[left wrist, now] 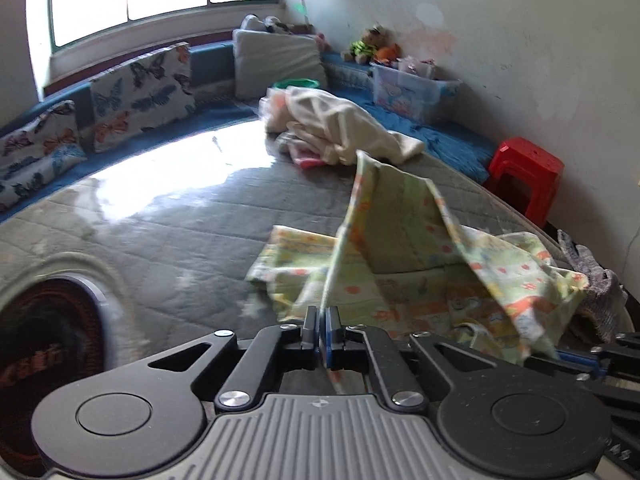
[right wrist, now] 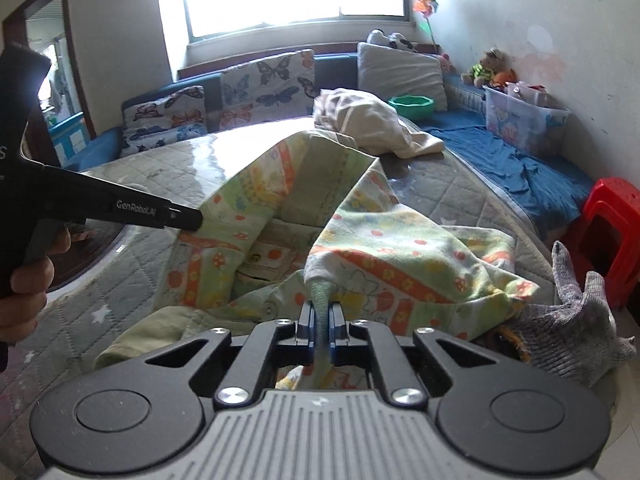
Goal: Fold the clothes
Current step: 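Grasp the shirt hem with the right gripper while the left gripper grasps nearby fabric, then lift the shirt with both grippers and pull it across the table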
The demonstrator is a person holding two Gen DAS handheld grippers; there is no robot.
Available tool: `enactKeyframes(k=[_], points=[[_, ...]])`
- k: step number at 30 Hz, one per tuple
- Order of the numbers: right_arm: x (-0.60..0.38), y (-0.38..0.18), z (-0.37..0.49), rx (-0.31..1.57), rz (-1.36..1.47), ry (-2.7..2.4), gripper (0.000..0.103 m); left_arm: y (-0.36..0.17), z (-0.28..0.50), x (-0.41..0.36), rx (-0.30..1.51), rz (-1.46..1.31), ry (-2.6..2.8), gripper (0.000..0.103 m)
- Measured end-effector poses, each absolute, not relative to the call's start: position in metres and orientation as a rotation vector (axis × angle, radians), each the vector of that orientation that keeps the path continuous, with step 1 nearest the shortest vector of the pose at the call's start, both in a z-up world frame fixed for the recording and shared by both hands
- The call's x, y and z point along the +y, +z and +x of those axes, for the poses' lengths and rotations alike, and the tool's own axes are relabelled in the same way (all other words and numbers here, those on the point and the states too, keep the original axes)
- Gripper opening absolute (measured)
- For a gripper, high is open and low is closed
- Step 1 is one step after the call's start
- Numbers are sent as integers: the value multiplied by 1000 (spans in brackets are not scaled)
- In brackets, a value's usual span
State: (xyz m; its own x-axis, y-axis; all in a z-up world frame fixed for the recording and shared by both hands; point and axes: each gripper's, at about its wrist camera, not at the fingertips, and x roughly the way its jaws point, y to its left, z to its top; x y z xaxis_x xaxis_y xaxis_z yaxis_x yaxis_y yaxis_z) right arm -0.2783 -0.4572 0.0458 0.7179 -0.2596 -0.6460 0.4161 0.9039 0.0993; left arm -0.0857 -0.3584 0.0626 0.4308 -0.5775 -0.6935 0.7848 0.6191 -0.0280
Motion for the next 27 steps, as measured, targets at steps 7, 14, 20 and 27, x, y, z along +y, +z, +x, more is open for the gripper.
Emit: enactKeyframes(k=[7, 14, 20, 27], points=[[-430, 63, -294, 664, 230, -261, 5, 77, -77, -294, 697, 298, -766, 1], [-399, 66, -305, 699, 225, -179, 5, 90, -80, -289, 692, 278, -846, 36], [-390, 56, -314, 742, 248, -161, 5, 82, -83, -330, 642, 325, -882, 69], [-383, 49, -319, 754, 245, -122, 3, 58, -60, -364, 726, 294, -884, 74]])
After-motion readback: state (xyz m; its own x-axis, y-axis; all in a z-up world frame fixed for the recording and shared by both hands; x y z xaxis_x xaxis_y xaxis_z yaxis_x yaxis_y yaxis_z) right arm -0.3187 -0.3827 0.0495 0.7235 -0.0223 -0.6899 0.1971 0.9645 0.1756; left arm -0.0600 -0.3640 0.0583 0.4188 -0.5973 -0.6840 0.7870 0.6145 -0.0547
